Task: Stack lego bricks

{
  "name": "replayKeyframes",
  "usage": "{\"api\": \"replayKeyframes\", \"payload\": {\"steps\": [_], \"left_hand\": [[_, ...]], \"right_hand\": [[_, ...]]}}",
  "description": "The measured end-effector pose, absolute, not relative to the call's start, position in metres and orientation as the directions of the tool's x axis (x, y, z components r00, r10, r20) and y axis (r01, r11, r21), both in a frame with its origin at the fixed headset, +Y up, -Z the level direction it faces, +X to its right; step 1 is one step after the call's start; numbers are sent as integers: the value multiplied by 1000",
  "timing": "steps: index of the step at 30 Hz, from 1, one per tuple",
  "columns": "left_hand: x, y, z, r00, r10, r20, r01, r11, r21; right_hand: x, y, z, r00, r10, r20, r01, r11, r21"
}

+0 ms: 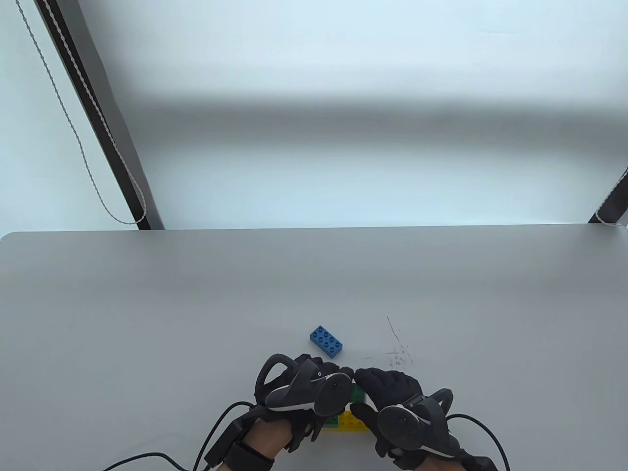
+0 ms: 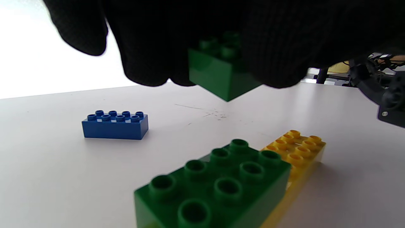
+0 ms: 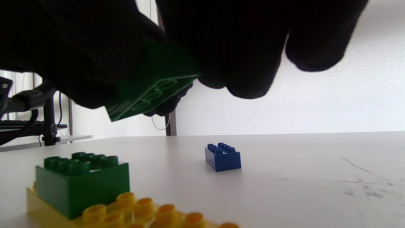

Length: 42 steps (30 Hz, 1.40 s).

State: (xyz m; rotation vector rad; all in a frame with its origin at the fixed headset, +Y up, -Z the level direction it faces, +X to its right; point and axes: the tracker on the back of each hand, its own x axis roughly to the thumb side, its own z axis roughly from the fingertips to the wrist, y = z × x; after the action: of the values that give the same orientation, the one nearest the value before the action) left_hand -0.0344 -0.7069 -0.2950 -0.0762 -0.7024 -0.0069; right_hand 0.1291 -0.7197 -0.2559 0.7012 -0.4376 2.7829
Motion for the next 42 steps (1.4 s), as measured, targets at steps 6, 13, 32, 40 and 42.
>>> {"api": "replayKeyframes", "payload": {"steps": [6, 13, 32, 40, 42], "left_hand": [[-34, -710, -294, 758, 47, 650, 17, 996, -92], [-34, -714, -294, 749, 96, 656, -13, 991, -131], [-55, -739, -310, 781, 255, 570, -21, 923, -384], [-58, -749, -313, 790, 294, 538, -24, 892, -452], [-57, -751, -312, 793, 284, 539, -13, 892, -451]], "right_hand": [[132, -723, -260, -845, 177, 505, -299, -939, -171], [141, -726, -266, -832, 266, 487, -352, -932, -91], [162, -751, -281, -799, 458, 389, -446, -886, 129], [160, -763, -283, -793, 488, 363, -444, -873, 204], [160, -765, -283, -793, 491, 361, -440, -871, 217]]}}
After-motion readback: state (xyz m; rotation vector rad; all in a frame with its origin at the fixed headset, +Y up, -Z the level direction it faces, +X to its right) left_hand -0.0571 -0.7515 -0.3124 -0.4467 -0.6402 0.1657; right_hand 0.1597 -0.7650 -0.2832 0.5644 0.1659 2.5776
